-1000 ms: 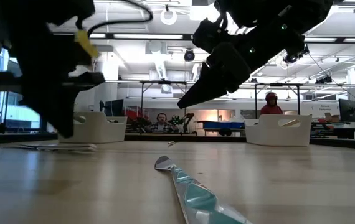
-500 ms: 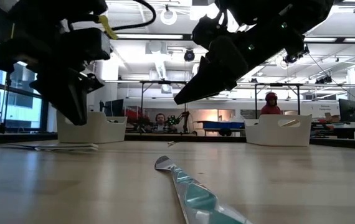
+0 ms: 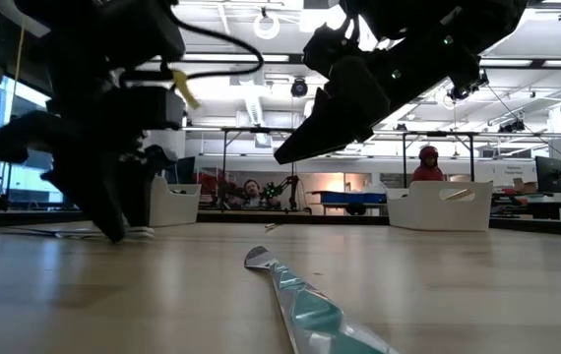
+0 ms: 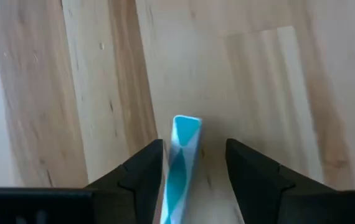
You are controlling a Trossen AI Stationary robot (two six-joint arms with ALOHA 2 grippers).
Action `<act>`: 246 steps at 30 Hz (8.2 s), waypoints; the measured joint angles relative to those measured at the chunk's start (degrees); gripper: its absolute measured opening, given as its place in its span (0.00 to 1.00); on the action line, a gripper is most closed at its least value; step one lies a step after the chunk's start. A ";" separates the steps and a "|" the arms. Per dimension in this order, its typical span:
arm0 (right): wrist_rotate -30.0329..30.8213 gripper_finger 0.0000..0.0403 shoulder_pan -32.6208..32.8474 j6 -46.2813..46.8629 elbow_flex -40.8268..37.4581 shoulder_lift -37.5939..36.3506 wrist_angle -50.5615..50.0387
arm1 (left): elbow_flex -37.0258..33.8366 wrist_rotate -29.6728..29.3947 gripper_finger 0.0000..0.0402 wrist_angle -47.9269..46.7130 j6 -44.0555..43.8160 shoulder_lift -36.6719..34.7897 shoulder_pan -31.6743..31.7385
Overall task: Sort silverware by color (type)
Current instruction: Put the left blue knife into the black bin, then put the golden knife into the white bin
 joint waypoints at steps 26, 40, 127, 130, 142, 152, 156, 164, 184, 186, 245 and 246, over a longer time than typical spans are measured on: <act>8.13 0.32 3.82 1.64 -0.04 1.72 8.90 | 0.00 -8.15 0.09 25.56 -0.41 -13.77 1.18; 14.74 0.57 7.37 0.06 -0.02 1.84 30.93 | -6.90 -5.29 0.09 58.47 3.15 -15.28 1.15; 10.05 0.03 40.14 102.07 6.38 -23.96 -72.21 | -9.09 -16.96 0.07 60.40 11.55 -15.89 3.41; 9.51 0.03 40.83 102.06 4.94 -23.96 -71.69 | -9.11 -16.96 0.07 60.07 11.54 -15.89 3.41; 10.09 0.16 42.71 101.54 2.69 -23.93 -69.77 | -9.11 -16.94 0.07 59.45 10.08 -15.89 2.71; 6.96 0.33 42.56 93.46 6.71 -23.98 -75.11 | -9.14 -14.55 0.07 57.71 10.10 -15.89 2.67; 10.10 0.33 41.84 83.22 11.02 -24.09 -78.37 | -9.14 -12.17 0.07 57.28 10.20 -15.89 1.40; 10.89 0.05 32.38 47.68 6.45 -24.26 -58.44 | -9.14 -12.17 0.06 54.98 11.14 -15.89 -2.61; -10.71 0.00 2.68 -0.21 -14.91 -24.24 2.59 | 3.10 -19.87 0.00 2.19 -21.84 -16.38 -24.09; -10.81 0.00 2.43 -0.78 -14.91 -24.24 2.59 | 4.59 -19.28 0.00 -1.47 -28.16 -16.40 -26.24; -7.04 0.19 -24.38 -14.72 49.41 27.17 -51.63 | -13.88 -35.27 0.00 30.12 -38.12 -11.19 -33.93; -7.06 0.15 -24.68 -12.65 50.60 28.15 -51.81 | -13.90 -35.71 0.00 30.10 -37.61 -11.19 -33.93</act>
